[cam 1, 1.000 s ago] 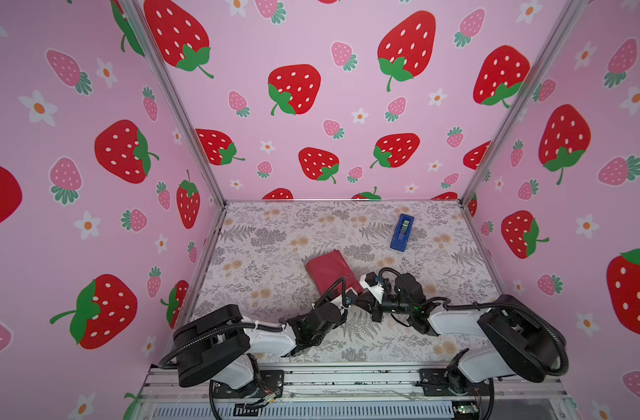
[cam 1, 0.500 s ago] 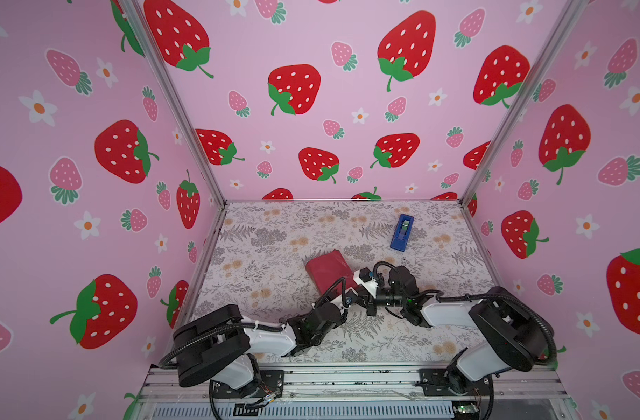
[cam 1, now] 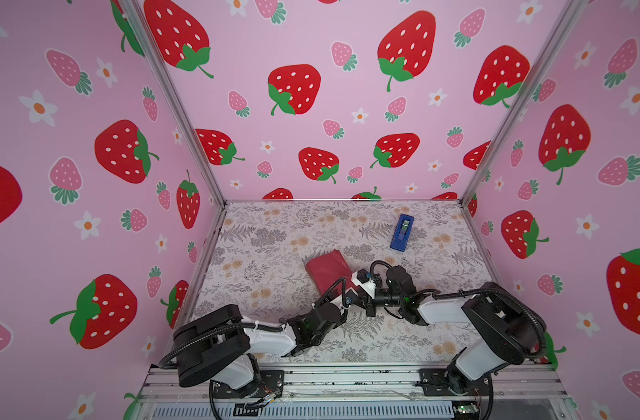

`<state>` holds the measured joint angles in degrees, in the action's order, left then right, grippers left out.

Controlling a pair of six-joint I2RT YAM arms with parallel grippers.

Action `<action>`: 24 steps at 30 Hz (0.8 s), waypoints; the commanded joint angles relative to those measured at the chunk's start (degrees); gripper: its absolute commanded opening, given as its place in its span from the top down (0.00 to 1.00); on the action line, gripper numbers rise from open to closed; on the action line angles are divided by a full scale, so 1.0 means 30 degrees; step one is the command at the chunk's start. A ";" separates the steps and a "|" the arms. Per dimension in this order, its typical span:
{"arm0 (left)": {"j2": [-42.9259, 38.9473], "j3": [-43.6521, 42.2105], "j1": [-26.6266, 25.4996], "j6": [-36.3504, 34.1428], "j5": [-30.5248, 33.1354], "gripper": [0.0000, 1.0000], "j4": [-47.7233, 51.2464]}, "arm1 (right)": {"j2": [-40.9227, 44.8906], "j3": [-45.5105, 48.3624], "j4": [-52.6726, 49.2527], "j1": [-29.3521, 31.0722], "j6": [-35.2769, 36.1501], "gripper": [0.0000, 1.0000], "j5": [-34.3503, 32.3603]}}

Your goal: Wrap the gift box in paper

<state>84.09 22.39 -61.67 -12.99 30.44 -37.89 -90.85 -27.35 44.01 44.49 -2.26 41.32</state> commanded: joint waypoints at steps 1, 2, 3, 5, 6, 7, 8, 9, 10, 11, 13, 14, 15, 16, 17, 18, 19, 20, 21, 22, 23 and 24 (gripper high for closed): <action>0.0801 -0.0315 0.0049 0.0567 -0.0484 0.54 0.2720 | 0.0362 0.0627 -0.1783 -0.0226 0.0504 1.00 -0.0195; 0.0822 -0.0299 0.0041 0.0567 -0.0481 0.54 0.2751 | 0.0464 0.0697 -0.1900 -0.0267 0.0503 1.00 -0.0195; 0.0847 -0.0277 0.0042 0.0560 -0.0494 0.54 0.2729 | 0.0570 0.0724 -0.1968 -0.0326 0.0545 1.00 -0.0242; 0.0852 -0.0269 0.0037 0.0552 -0.0491 0.54 0.2728 | 0.0678 0.0768 -0.2039 -0.0441 0.0534 1.00 -0.0303; 0.0840 -0.0271 0.0048 0.0558 -0.0506 0.54 0.2729 | 0.0663 0.0717 -0.2139 -0.0493 0.0541 1.00 -0.0321; 0.0844 -0.0275 0.0044 0.0553 -0.0501 0.54 0.2742 | 0.0630 0.0632 -0.2267 -0.0543 0.0548 1.00 -0.0296; 0.0833 -0.0260 0.0041 0.0554 -0.0483 0.54 0.2736 | 0.0603 0.0560 -0.2383 -0.0562 0.0526 1.00 -0.0277; 0.0831 -0.0275 0.0046 0.0552 -0.0506 0.54 0.2727 | 0.0577 0.0518 -0.2472 -0.0604 0.0537 1.00 -0.0293; 0.0832 -0.0284 0.0049 0.0552 -0.0498 0.54 0.2729 | 0.0590 0.0469 -0.2605 -0.0592 0.0567 1.00 -0.0314; 0.0854 -0.0285 0.0048 0.0552 -0.0505 0.54 0.2727 | 0.0646 0.0424 -0.2696 -0.0610 0.0543 1.00 -0.0333; 0.0855 -0.0269 0.0048 0.0574 -0.0506 0.54 0.2731 | 0.0797 0.0418 -0.2853 -0.0615 0.0604 1.00 -0.0276; 0.0832 -0.0278 0.0047 0.0564 -0.0505 0.54 0.2757 | 0.0935 0.0467 -0.2907 -0.0601 0.0635 1.00 -0.0286; 0.0852 -0.0257 0.0047 0.0560 -0.0496 0.54 0.2729 | 0.1075 0.0523 -0.2985 -0.0627 0.0637 1.00 -0.0245; 0.0854 -0.0262 0.0029 0.0552 -0.0492 0.54 0.2739 | 0.1285 0.0533 -0.3134 -0.0636 0.0718 1.00 -0.0134; 0.0855 -0.0283 0.0033 0.0567 -0.0486 0.54 0.2746 | 0.1586 0.0624 -0.3188 -0.0614 0.0776 1.00 0.0005; 0.0847 -0.0245 0.0045 0.0560 -0.0483 0.54 0.2729 | 0.1880 0.0759 -0.3171 -0.0621 0.0837 1.00 0.0106; 0.0851 -0.0264 0.0047 0.0554 -0.0506 0.54 0.2733 | 0.2210 0.0959 -0.3080 -0.0621 0.0945 1.00 0.0213; 0.0855 -0.0285 0.0040 0.0571 -0.0506 0.54 0.2727 | 0.2548 0.1150 -0.3012 -0.0605 0.1106 1.00 0.0316; 0.0833 -0.0263 0.0045 0.0565 -0.0502 0.54 0.2740 | 0.2839 0.1323 -0.2940 -0.0622 0.1256 1.00 0.0364; 0.0839 -0.0286 0.0043 0.0567 -0.0501 0.54 0.2746 | 0.3115 0.1483 -0.2870 -0.0615 0.1477 1.00 0.0362; 0.0844 -0.0282 0.0045 0.0555 -0.0505 0.54 0.2729 | 0.3364 0.1614 -0.2864 -0.0609 0.1719 1.00 0.0366; 0.0838 -0.0286 0.0040 0.0553 -0.0479 0.54 0.2742 | 0.3510 0.1658 -0.2867 -0.0609 0.1925 1.00 0.0350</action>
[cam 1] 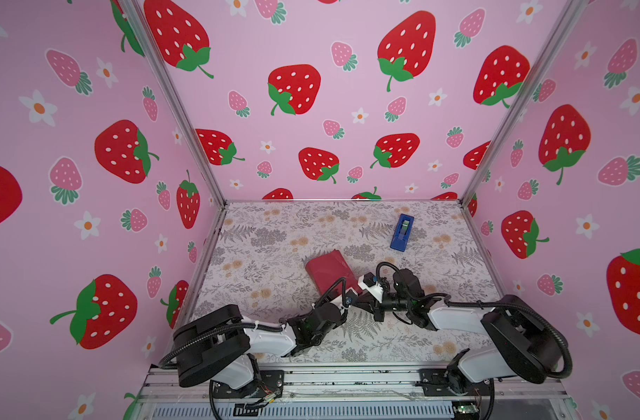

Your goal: Wrap the gift box in paper

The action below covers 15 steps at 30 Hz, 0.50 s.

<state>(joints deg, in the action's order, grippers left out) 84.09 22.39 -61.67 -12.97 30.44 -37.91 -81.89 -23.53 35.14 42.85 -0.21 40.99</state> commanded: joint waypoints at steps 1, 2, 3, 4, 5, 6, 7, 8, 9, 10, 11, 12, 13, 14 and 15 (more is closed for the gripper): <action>0.0851 -0.0281 0.0041 0.0547 -0.0506 0.54 0.2735 | 0.0674 0.0412 0.0024 -0.0090 0.1522 1.00 0.0411; 0.0855 -0.0283 0.0047 0.0567 -0.0520 0.54 0.2753 | 0.0766 0.0376 -0.0089 -0.0079 0.1822 1.00 0.0422; 0.0851 -0.0285 0.0033 0.0554 -0.0535 0.54 0.2757 | 0.0881 0.0333 -0.0207 -0.0075 0.2078 1.00 0.0422; 0.0803 -0.0281 0.0033 0.0545 -0.0518 0.54 0.2746 | 0.1000 0.0290 -0.0418 -0.0066 0.2385 1.00 0.0402; 0.0819 -0.0264 0.0048 0.0546 -0.0509 0.54 0.2757 | 0.1153 0.0256 -0.0572 -0.0076 0.2724 1.00 0.0362; 0.0814 -0.0274 0.0027 0.0553 -0.0512 0.54 0.2750 | 0.1326 0.0301 -0.0660 -0.0051 0.3019 1.00 0.0348; 0.0833 -0.0280 0.0046 0.0547 -0.0493 0.54 0.2736 | 0.1591 0.0382 -0.0764 -0.0067 0.3622 1.00 0.0484; 0.0840 -0.0261 0.0027 0.0545 -0.0505 0.54 0.2758 | 0.1956 0.0549 -0.0806 -0.0017 0.4265 1.00 0.0540; 0.0848 -0.0262 0.0032 0.0559 -0.0491 0.54 0.2743 | 0.2371 0.0739 -0.0813 0.0013 0.4749 1.00 0.0477; 0.0879 -0.0255 0.0035 0.0559 -0.0506 0.54 0.2777 | 0.2891 0.0985 -0.0839 0.0041 0.5347 1.00 0.0348; 0.0862 -0.0256 0.0034 0.0545 -0.0499 0.54 0.2784 | 0.3421 0.1202 -0.0946 0.0050 0.5969 1.00 0.0333; 0.0880 -0.0257 0.0048 0.0554 -0.0502 0.54 0.2789 | 0.3913 0.1373 -0.1061 0.0064 0.6594 1.00 0.0288; 0.0873 -0.0248 0.0048 0.0545 -0.0485 0.54 0.2779 | 0.4442 0.1602 -0.1015 0.0084 0.7068 1.00 0.0128; 0.0866 -0.0257 0.0045 0.0545 -0.0506 0.54 0.2773 | 0.4914 0.1901 -0.0681 0.0113 0.7284 1.00 -0.0004; 0.0879 -0.0257 0.0033 0.0552 -0.0502 0.54 0.2778 | 0.5250 0.2136 -0.0359 0.0114 0.7396 1.00 -0.0056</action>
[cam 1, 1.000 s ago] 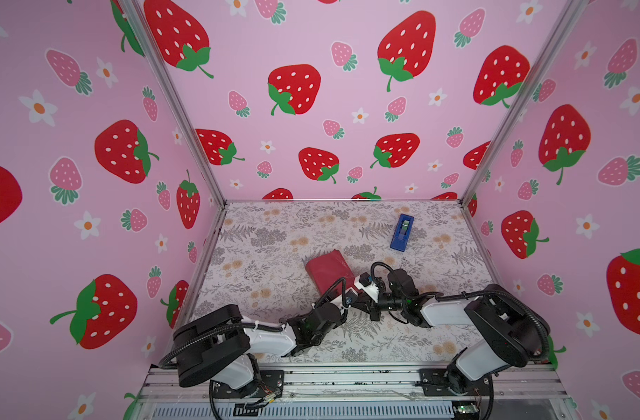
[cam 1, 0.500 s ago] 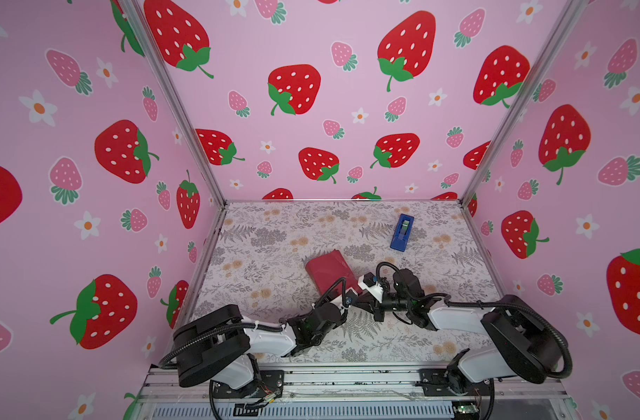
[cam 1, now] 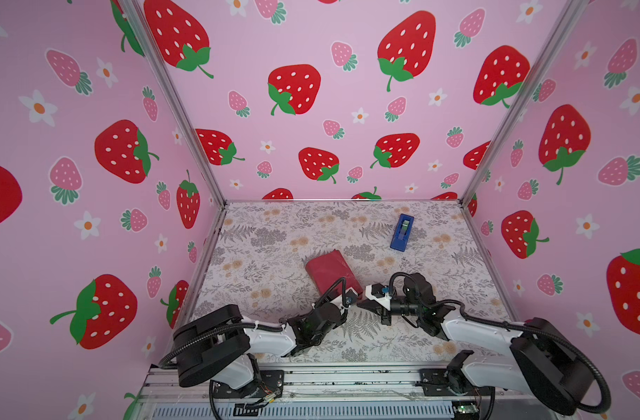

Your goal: Wrap the gift box in paper

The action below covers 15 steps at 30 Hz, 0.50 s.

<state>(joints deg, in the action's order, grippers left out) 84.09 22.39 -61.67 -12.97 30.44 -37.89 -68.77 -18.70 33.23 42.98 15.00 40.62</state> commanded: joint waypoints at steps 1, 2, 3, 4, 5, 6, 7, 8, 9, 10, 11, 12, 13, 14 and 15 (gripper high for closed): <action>0.0856 -0.0253 0.0042 0.0545 -0.0499 0.54 0.2758 | 0.1183 0.0754 0.0607 0.0115 0.2535 1.00 0.0097; 0.0841 -0.0275 0.0034 0.0546 -0.0527 0.54 0.2750 | 0.1422 0.0890 0.0719 0.0145 0.2784 1.00 0.0110; 0.0826 -0.0272 0.0034 0.0548 -0.0516 0.54 0.2736 | 0.1577 0.0955 0.0805 0.0169 0.2922 1.00 0.0019; 0.0802 -0.0315 0.0048 0.0549 -0.0536 0.54 0.2745 | 0.1617 0.0988 0.0874 0.0183 0.2967 1.00 -0.0085; 0.0811 -0.0315 0.0040 0.0545 -0.0526 0.54 0.2735 | 0.1548 0.0896 0.0850 0.0176 0.2996 1.00 -0.0207; 0.0818 -0.0299 0.0026 0.0558 -0.0523 0.54 0.2727 | 0.1445 0.0754 0.0762 0.0197 0.2823 1.00 -0.0370; 0.0826 -0.0286 0.0037 0.0560 -0.0517 0.54 0.2732 | 0.1246 0.0549 0.0689 0.0195 0.2555 1.00 -0.0445; 0.0855 -0.0286 0.0036 0.0549 -0.0533 0.54 0.2779 | 0.0987 0.0378 0.0670 0.0183 0.2229 1.00 -0.0307; 0.0833 -0.0258 0.0048 0.0557 -0.0493 0.54 0.2783 | 0.0691 0.0200 0.0739 0.0174 0.1825 1.00 -0.0208; 0.0856 -0.0257 0.0036 0.0546 -0.0506 0.54 0.2763 | 0.0283 -0.0054 0.0814 0.0155 0.1131 1.00 -0.0134; 0.0850 -0.0257 0.0046 0.0552 -0.0495 0.54 0.2769 | -0.0187 -0.0369 0.0838 0.0168 0.0510 1.00 0.0071; 0.0851 -0.0241 0.0045 0.0545 -0.0505 0.54 0.2775 | -0.0621 -0.0590 0.0921 0.0146 -0.0084 1.00 0.0227; 0.0884 -0.0251 0.0044 0.0549 -0.0480 0.54 0.2766 | -0.1140 -0.0824 0.1121 0.0161 -0.0729 1.00 0.0312; 0.0882 -0.0246 0.0027 0.0546 -0.0505 0.54 0.2783 | -0.1692 -0.1060 0.1422 0.0168 -0.1512 1.00 0.0395; 0.0860 -0.0256 0.0043 0.0545 -0.0506 0.54 0.2785 | -0.2162 -0.1243 0.1657 0.0141 -0.2003 1.00 0.0614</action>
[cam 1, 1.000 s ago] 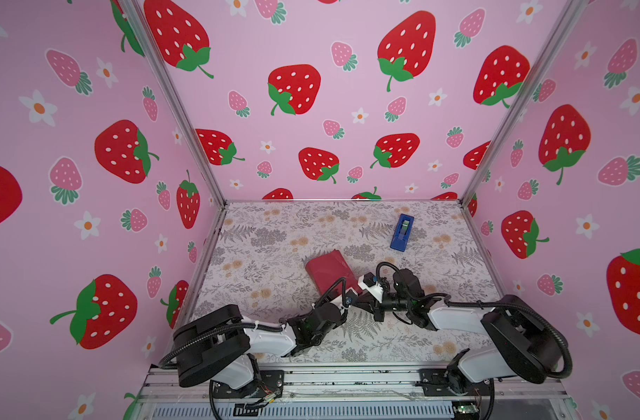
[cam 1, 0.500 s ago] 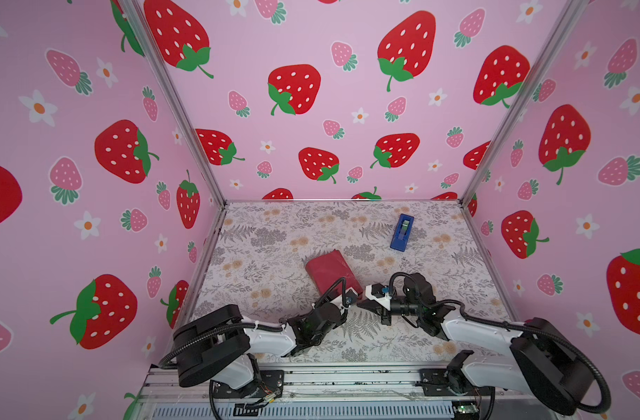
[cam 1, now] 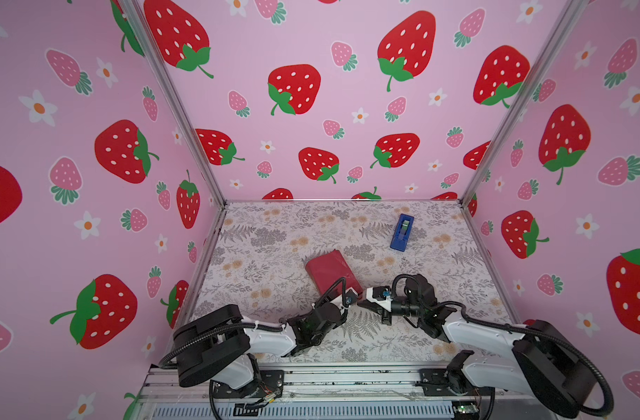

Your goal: Wrap the gift box in paper

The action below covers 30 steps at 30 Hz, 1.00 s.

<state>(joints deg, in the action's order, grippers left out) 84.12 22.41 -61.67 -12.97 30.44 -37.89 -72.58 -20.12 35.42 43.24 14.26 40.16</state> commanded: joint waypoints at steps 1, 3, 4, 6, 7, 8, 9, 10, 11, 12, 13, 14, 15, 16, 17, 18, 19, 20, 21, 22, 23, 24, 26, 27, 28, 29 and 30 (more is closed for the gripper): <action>0.0877 -0.0263 0.0048 0.0561 -0.0498 0.54 0.2776 | -0.1428 -0.0997 0.1261 0.0034 -0.2201 1.00 0.0997; 0.0831 -0.0289 0.0034 0.0548 -0.0519 0.54 0.2784 | -0.2268 -0.1290 0.2014 0.0006 -0.2960 1.00 0.1450; 0.0827 -0.0293 0.0030 0.0549 -0.0526 0.54 0.2777 | -0.2640 -0.1404 0.2483 0.0028 -0.3172 1.00 0.1655; 0.0862 -0.0264 0.0039 0.0545 -0.0521 0.54 0.2762 | -0.3278 -0.1516 0.3283 0.0029 -0.3504 1.00 0.1737; 0.0880 -0.0250 0.0044 0.0545 -0.0490 0.54 0.2779 | -0.3651 -0.1666 0.3500 -0.0027 -0.3605 1.00 0.1880; 0.0932 -0.0221 0.0034 0.0546 -0.0504 0.54 0.2792 | -0.3930 -0.1845 0.3552 -0.0055 -0.3661 1.00 0.2073; 0.0944 -0.0191 0.0045 0.0545 -0.0490 0.54 0.2816 | -0.4299 -0.2094 0.3616 -0.0077 -0.3752 1.00 0.2247; 0.0975 -0.0161 0.0044 0.0556 -0.0506 0.54 0.2866 | -0.4591 -0.2308 0.3674 -0.0069 -0.3837 1.00 0.2412; 0.0978 -0.0147 0.0032 0.0545 -0.0496 0.54 0.2845 | -0.4803 -0.2491 0.3732 -0.0103 -0.3896 1.00 0.2529; 0.1023 -0.0147 0.0024 0.0546 -0.0475 0.54 0.2868 | -0.5017 -0.2627 0.3776 -0.0091 -0.3904 1.00 0.2566; 0.1023 -0.0146 0.0041 0.0569 -0.0479 0.54 0.2877 | -0.5246 -0.2773 0.3763 -0.0114 -0.3882 1.00 0.2554; 0.1002 -0.0147 0.0037 0.0563 -0.0473 0.54 0.2857 | -0.5421 -0.2863 0.3767 -0.0144 -0.3897 1.00 0.2572; 0.0984 -0.0169 0.0046 0.0565 -0.0477 0.54 0.2845 | -0.5617 -0.2949 0.3779 -0.0184 -0.3902 1.00 0.2607; 0.0969 -0.0169 0.0047 0.0545 -0.0469 0.54 0.2851 | -0.5773 -0.2991 0.3906 -0.0243 -0.3946 1.00 0.2631; 0.0964 -0.0175 0.0030 0.0553 -0.0477 0.54 0.2823 | -0.5877 -0.2991 0.4040 -0.0264 -0.3985 1.00 0.2616; 0.0962 -0.0157 0.0048 0.0553 -0.0472 0.54 0.2816 | -0.5972 -0.2988 0.4165 -0.0326 -0.3977 1.00 0.2597; 0.0945 -0.0176 0.0028 0.0561 -0.0477 0.54 0.2815 | -0.6063 -0.2961 0.4266 -0.0370 -0.3941 1.00 0.2534; 0.0940 -0.0180 0.0029 0.0545 -0.0461 0.54 0.2823 | -0.6118 -0.2961 0.4353 -0.0380 -0.3934 1.00 0.2518; 0.0952 -0.0174 0.0039 0.0548 -0.0465 0.54 0.2815 | -0.6238 -0.2953 0.4469 -0.0440 -0.3934 1.00 0.2523; 0.0965 -0.0169 0.0041 0.0560 -0.0463 0.54 0.2841 | -0.6360 -0.2918 0.4591 -0.0491 -0.3934 1.00 0.2572; 0.0948 -0.0175 0.0049 0.0552 -0.0477 0.54 0.2823 | -0.6490 -0.2882 0.4723 -0.0524 -0.3934 1.00 0.2565; 0.0956 -0.0176 0.0037 0.0549 -0.0470 0.54 0.2819 | -0.6627 -0.2888 0.4831 -0.0555 -0.3934 1.00 0.2552; 0.0954 -0.0191 0.0034 0.0546 -0.0470 0.54 0.2815 | -0.6891 -0.2865 0.5050 -0.0601 -0.3988 1.00 0.2522; 0.0954 -0.0204 0.0048 0.0559 -0.0463 0.54 0.2816 | -0.6946 -0.2816 0.5146 -0.0616 -0.3992 1.00 0.2493; 0.0946 -0.0204 0.0030 0.0545 -0.0475 0.54 0.2815 | -0.6985 -0.2768 0.5264 -0.0616 -0.3992 1.00 0.2441; 0.0921 -0.0206 0.0040 0.0547 -0.0474 0.54 0.2815 | -0.7025 -0.2705 0.5344 -0.0616 -0.3941 1.00 0.2368; 0.0931 -0.0197 0.0032 0.0557 -0.0476 0.54 0.2795 | -0.7010 -0.2600 0.5416 -0.0616 -0.3883 1.00 0.2292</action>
<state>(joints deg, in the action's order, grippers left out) 84.49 22.65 -61.78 -12.97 30.81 -37.89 -93.27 -28.25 48.95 41.71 2.39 46.35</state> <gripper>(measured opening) 0.459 0.041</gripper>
